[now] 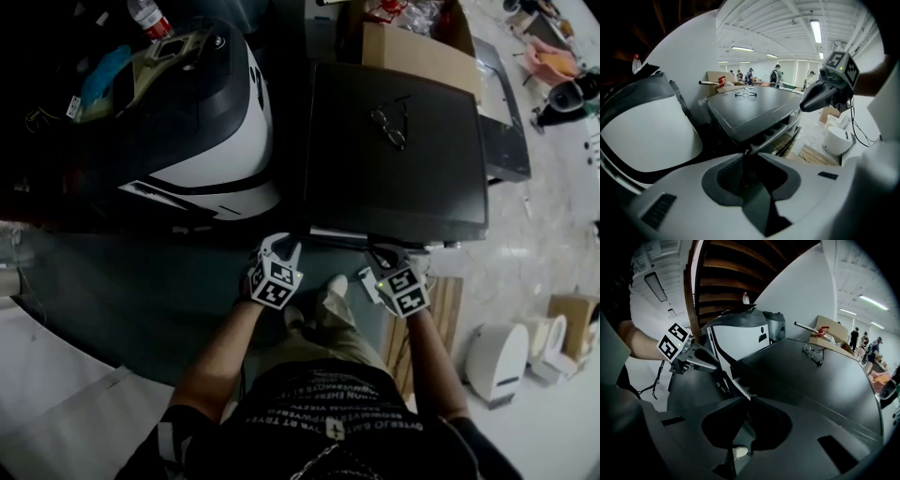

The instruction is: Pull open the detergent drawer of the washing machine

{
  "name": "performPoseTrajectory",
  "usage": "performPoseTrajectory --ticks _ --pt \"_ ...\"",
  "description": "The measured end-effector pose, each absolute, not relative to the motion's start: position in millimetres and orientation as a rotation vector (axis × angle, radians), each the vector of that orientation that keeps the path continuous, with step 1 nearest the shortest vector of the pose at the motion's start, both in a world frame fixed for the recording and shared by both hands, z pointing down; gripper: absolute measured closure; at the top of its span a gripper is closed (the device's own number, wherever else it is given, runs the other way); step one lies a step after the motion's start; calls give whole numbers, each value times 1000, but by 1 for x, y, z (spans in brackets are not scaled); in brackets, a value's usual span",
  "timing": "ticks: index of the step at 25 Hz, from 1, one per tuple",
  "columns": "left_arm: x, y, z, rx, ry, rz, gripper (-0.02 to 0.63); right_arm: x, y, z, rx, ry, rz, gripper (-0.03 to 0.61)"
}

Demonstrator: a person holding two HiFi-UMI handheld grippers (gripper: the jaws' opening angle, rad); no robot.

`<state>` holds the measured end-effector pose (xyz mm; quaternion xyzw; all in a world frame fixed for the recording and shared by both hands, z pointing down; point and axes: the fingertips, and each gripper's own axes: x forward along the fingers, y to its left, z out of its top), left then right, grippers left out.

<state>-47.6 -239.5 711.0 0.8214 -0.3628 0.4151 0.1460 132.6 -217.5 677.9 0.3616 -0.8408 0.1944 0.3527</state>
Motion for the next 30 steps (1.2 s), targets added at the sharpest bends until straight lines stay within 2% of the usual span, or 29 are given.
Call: performPoseTrajectory --ticks 3,6,30 --pt "-47 -234 728 2339 -977 1246 512 133 -214 692 902 -2121 507 570" --pt "-44 -238 739 2331 -932 1294 495 134 -216 705 864 -2076 522 476" --pt "-33 -238 774 2258 -830 1373 500 138 -214 751 876 -1976 639 477"
